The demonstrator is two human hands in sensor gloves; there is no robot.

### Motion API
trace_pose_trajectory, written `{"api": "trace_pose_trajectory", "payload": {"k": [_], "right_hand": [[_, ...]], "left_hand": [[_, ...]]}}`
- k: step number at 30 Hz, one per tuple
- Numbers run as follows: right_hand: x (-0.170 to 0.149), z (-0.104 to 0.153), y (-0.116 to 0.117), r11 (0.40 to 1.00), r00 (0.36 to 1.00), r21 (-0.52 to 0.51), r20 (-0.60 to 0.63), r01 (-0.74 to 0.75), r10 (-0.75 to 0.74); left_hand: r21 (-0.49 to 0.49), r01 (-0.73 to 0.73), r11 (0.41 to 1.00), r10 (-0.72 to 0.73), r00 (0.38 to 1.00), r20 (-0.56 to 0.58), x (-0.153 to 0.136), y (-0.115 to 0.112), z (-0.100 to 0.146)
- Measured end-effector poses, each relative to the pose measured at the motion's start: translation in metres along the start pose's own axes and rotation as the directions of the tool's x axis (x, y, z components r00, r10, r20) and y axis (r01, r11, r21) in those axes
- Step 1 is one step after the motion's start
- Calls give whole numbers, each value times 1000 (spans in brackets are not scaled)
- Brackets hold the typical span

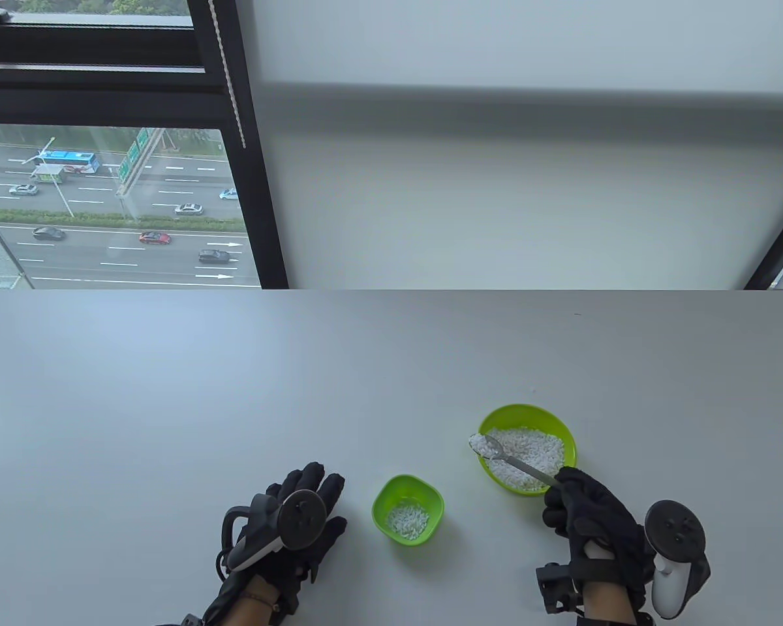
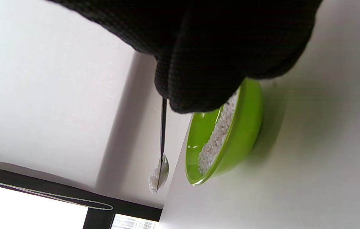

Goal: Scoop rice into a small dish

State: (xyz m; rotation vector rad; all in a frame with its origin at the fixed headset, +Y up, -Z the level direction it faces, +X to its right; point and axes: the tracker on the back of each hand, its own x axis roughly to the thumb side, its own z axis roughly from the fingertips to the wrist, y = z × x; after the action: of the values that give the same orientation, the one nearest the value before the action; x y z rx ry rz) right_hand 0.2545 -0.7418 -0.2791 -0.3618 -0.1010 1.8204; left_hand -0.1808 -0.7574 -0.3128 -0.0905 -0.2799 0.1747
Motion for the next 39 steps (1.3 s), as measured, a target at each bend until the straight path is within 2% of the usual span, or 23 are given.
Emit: {"api": "trace_pose_trajectory", "payload": {"k": [10, 18, 25, 39], "right_hand": [[19, 10, 27, 981, 995, 177, 72, -78, 66], [24, 12, 44, 950, 975, 232, 125, -208, 183], [25, 13, 52, 926, 951, 233, 161, -297, 264], [25, 12, 53, 919, 947, 244, 162, -310, 276]], "left_hand": [[4, 5, 1000, -5, 1000, 0, 0, -1, 0], [6, 10, 1000, -10, 1000, 2, 1, -1, 0], [6, 6, 1000, -6, 1000, -1, 0, -1, 1], [4, 8, 1000, -8, 1000, -3, 0, -1, 1]]}}
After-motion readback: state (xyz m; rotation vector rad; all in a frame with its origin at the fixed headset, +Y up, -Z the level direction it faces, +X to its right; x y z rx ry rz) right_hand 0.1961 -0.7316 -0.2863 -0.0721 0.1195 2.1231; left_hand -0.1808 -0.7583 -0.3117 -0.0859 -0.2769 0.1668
